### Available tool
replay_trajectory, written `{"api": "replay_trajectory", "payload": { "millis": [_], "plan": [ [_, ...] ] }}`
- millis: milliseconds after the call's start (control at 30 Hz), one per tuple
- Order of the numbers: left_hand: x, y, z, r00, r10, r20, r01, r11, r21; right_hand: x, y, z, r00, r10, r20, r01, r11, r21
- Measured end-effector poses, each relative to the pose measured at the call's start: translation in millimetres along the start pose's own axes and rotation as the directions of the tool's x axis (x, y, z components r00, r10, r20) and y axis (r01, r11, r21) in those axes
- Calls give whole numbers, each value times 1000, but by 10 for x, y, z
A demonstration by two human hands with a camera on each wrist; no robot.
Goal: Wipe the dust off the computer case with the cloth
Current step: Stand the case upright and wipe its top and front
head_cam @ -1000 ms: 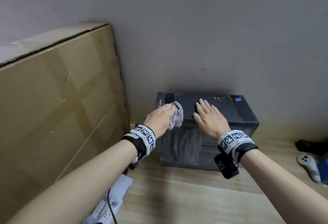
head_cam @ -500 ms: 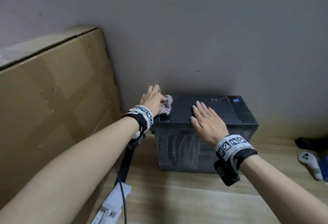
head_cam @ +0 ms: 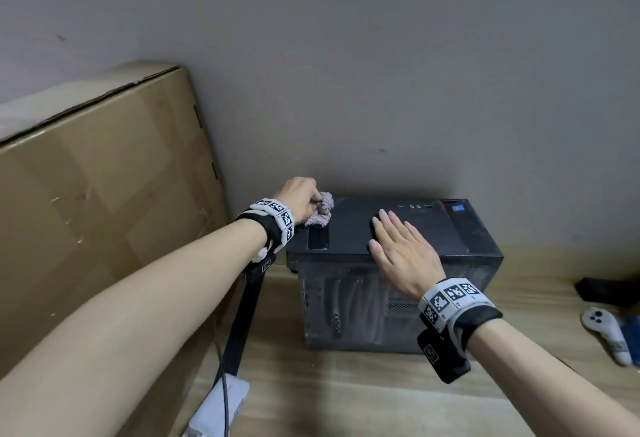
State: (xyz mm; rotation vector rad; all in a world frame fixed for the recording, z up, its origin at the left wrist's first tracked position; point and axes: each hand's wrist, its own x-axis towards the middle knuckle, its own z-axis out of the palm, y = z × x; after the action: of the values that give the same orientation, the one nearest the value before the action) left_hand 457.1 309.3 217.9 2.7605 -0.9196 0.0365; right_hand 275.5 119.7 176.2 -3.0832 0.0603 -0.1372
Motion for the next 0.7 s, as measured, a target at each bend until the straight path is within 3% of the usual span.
{"api": "replay_trajectory", "payload": {
  "millis": [133, 233, 400, 567, 700],
  "plan": [
    [-427, 1, -88, 976, 216, 38, -214, 975, -53, -33, -32, -3, 1000, -7, -8, 7, 1000, -16],
    [-757, 43, -131, 949, 309, 55, -305, 950, -67, -62, -36, -10, 1000, -14, -6, 14, 1000, -12],
    [-1025, 154, -229, 955, 259, 142, -261, 965, -6, -113, -72, -6, 1000, -24, -4, 24, 1000, -4],
    [-1040, 350, -154, 985, 98, 143, -115, 986, 118, -96, -59, -38, 1000, 6, 8, -6, 1000, 17],
    [-1034, 328, -105, 982, 159, 98, -168, 982, 90, -68, -35, -21, 1000, 9, 7, -9, 1000, 7]
  ]
}}
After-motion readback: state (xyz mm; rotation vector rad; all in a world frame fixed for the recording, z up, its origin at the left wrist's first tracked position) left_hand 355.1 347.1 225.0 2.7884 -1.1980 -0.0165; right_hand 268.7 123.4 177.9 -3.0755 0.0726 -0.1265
